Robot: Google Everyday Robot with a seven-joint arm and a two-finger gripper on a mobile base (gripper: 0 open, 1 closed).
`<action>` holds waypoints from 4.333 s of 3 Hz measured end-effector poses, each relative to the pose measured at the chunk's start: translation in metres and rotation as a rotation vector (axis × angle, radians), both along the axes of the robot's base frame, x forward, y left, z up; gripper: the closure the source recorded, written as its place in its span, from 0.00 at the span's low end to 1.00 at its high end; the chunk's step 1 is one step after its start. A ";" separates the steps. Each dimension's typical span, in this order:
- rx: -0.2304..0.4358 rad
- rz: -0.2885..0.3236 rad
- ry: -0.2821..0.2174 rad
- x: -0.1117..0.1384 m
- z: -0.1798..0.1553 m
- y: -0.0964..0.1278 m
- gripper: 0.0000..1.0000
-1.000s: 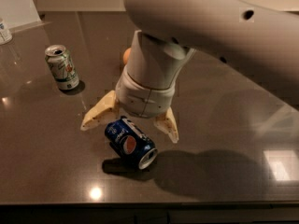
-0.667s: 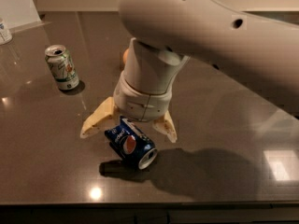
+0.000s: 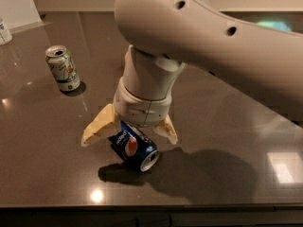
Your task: Place pepsi can upright
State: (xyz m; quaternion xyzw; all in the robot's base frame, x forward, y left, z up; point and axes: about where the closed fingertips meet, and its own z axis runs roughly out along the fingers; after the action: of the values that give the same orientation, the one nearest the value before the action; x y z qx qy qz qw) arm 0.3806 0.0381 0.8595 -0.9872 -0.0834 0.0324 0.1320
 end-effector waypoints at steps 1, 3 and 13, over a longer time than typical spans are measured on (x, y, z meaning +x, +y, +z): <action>-0.026 0.031 -0.021 -0.001 0.003 0.002 0.00; -0.110 0.169 -0.080 -0.001 -0.003 0.009 0.00; 0.060 -0.522 0.160 0.037 0.052 0.001 1.00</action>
Offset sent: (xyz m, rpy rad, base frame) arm -0.0015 0.0078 -0.0019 -0.1264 -0.0732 0.1981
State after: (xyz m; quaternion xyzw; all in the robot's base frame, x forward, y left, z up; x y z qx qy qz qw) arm 0.4178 0.0389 0.9115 -0.9652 0.1838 0.0728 0.1713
